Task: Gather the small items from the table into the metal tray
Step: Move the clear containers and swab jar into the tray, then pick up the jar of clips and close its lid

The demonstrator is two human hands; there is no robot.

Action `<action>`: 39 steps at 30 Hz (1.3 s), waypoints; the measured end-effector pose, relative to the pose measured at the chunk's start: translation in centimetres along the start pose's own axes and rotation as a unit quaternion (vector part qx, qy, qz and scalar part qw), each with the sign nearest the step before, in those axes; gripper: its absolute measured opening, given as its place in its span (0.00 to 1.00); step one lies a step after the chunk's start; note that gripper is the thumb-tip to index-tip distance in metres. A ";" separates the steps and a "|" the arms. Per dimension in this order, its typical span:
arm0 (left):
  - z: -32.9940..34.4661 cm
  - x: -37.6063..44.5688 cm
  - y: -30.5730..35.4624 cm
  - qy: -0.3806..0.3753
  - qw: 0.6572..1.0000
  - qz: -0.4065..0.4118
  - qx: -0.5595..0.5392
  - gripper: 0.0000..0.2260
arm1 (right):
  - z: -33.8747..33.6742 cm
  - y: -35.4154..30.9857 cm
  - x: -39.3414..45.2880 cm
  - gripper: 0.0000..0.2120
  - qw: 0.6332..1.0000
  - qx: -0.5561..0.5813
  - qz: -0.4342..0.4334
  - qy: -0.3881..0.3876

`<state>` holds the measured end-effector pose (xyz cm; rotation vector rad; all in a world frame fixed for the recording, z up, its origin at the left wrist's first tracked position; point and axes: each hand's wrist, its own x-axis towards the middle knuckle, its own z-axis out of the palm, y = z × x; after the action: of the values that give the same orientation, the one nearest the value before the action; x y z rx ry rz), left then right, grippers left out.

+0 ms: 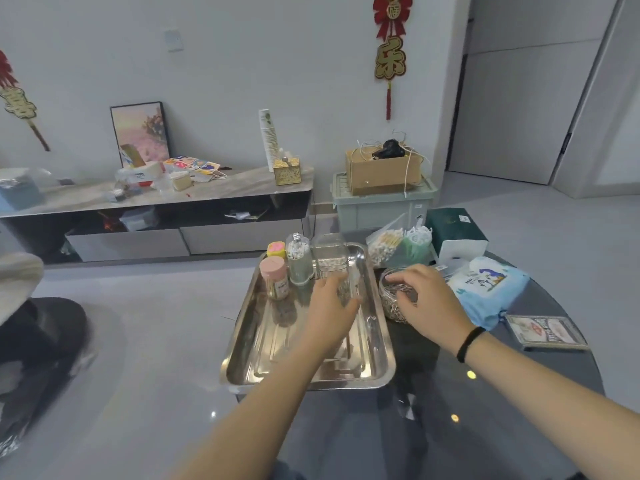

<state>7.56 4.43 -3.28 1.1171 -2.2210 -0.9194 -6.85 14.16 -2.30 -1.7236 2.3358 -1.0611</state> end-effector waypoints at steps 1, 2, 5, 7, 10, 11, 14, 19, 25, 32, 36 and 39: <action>0.8 0.0 0.5 -0.009 1.000 0.005 -0.003 0.23 | -0.2 0.7 -0.2 0.14 1.000 -0.030 0.001 -0.003; 1.8 0.2 1.0 -0.022 1.000 0.011 -0.001 0.23 | -0.5 1.5 -0.3 0.15 0.998 -0.061 0.007 -0.016; 3.7 0.6 1.9 -0.046 0.998 0.033 0.006 0.22 | -0.3 3.0 0.0 0.21 0.989 -0.113 0.050 -0.080; 4.7 1.4 2.0 -0.039 0.997 0.061 0.026 0.22 | -0.1 3.8 0.5 0.23 0.986 -0.107 0.073 -0.106; 5.8 2.8 2.0 -0.071 0.992 0.080 0.067 0.25 | 0.0 4.4 1.4 0.21 0.986 -0.095 0.079 -0.110; 6.0 3.3 1.9 -0.089 0.990 0.077 0.081 0.26 | -0.1 4.5 1.7 0.19 0.990 -0.084 0.074 -0.087; 6.6 4.1 1.6 -0.106 0.981 0.081 0.139 0.25 | -1.0 5.2 3.2 0.16 0.993 -0.090 0.070 0.016; 6.9 4.6 0.9 -0.093 0.976 0.111 0.162 0.27 | -2.0 9.1 5.7 0.17 0.957 -0.238 0.130 -0.097; 6.8 4.8 1.0 -0.116 0.983 0.087 0.113 0.29 | -2.1 10.8 5.7 0.18 0.957 -0.191 0.181 -0.121; 6.5 4.4 1.1 -0.104 0.992 0.059 0.034 0.38 | -4.8 9.3 4.6 0.16 0.984 -0.074 0.163 -0.001; 6.3 4.2 1.1 -0.113 0.993 0.019 -0.036 0.51 | -5.3 7.5 2.7 0.16 0.996 0.040 0.076 -0.031; 5.9 4.2 0.9 -0.133 0.989 0.016 -0.056 0.54 | -3.3 7.2 2.2 0.16 0.996 0.026 0.031 -0.083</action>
<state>0.79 3.39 -6.00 0.9504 -2.3541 -1.2264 -15.03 14.89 -2.92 -1.6421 2.2252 -0.9232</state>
